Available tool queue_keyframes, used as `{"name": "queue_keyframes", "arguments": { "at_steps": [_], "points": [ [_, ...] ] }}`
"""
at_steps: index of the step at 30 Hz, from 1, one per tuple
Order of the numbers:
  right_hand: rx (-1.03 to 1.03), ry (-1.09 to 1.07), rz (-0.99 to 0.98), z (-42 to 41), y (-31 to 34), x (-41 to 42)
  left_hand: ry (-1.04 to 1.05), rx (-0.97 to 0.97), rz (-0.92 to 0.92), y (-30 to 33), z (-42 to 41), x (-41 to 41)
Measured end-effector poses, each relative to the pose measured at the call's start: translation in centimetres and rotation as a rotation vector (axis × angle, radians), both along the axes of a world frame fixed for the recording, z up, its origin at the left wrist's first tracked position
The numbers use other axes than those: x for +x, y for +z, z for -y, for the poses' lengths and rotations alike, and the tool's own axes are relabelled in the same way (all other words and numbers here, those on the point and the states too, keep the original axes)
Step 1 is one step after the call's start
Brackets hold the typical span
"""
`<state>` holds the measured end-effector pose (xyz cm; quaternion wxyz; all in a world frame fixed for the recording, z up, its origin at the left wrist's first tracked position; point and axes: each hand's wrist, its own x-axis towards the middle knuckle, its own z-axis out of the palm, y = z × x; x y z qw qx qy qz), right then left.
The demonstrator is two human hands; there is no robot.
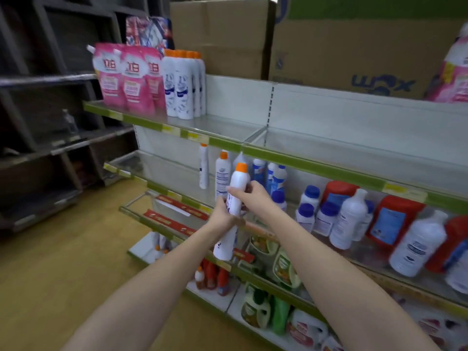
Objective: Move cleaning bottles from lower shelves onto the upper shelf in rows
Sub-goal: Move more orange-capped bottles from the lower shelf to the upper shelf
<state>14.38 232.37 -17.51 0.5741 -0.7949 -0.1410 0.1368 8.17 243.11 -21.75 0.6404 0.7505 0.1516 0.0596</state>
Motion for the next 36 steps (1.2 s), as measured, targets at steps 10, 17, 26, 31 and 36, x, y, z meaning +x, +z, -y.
{"name": "queue_keyframes", "arguments": {
  "at_steps": [10, 17, 26, 31, 36],
  "points": [
    [0.292, 0.031, 0.206, -13.1, 10.1, 12.3, 0.164, 0.121, 0.277, 10.5, -11.6, 10.4],
    [0.462, 0.061, 0.317, -19.5, 15.4, 18.9, 0.127, 0.269, 0.281, 17.8, -19.2, 16.2],
    [0.569, -0.025, 0.436, -23.6, 19.0, 25.4, 0.237, 0.251, 0.391, 21.5, -23.4, 22.7],
    [0.582, -0.027, 0.449, -24.9, 18.7, 28.0, 0.312, 0.253, 0.410, 21.3, -23.9, 26.5],
    [0.470, -0.032, 0.482, -25.4, 17.2, 30.8, 0.285, 0.302, 0.410, 19.5, -24.4, 30.1]
  ]
}}
